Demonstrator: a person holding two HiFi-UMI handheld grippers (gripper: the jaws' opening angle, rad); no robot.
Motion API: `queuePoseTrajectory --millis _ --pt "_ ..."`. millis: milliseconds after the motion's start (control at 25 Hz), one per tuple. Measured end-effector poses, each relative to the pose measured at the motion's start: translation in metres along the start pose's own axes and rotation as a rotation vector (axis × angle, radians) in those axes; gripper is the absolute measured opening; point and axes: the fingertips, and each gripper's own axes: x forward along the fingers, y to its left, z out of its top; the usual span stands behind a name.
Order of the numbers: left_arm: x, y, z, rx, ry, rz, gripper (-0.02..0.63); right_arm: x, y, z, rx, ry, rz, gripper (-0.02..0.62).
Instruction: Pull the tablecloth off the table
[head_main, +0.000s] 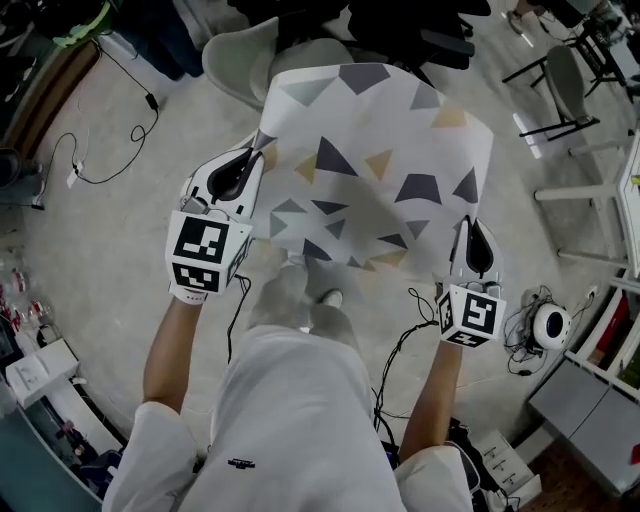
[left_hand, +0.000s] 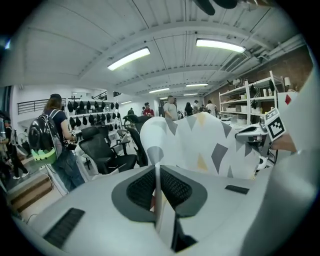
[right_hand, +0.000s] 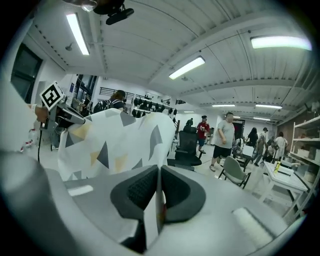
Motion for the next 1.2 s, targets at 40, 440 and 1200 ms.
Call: queuePoseTrajectory --millis 40,440,1200 --pt "-0.013 -0.004 0.000 -0.007 -0.003 0.012 0.034 -0.010 0.003 0.002 0.004 -0.010 0.010 0.029" --pt "-0.096 -0.039 0.008 -0.017 -0.047 0.103 0.031 -0.074 0.008 0.024 -0.003 -0.080 0.045 0.029" --pt "-0.209 -0.049 0.025 -0.021 -0.105 0.104 0.031 -0.172 0.039 0.058 0.041 -0.111 0.017 0.029"
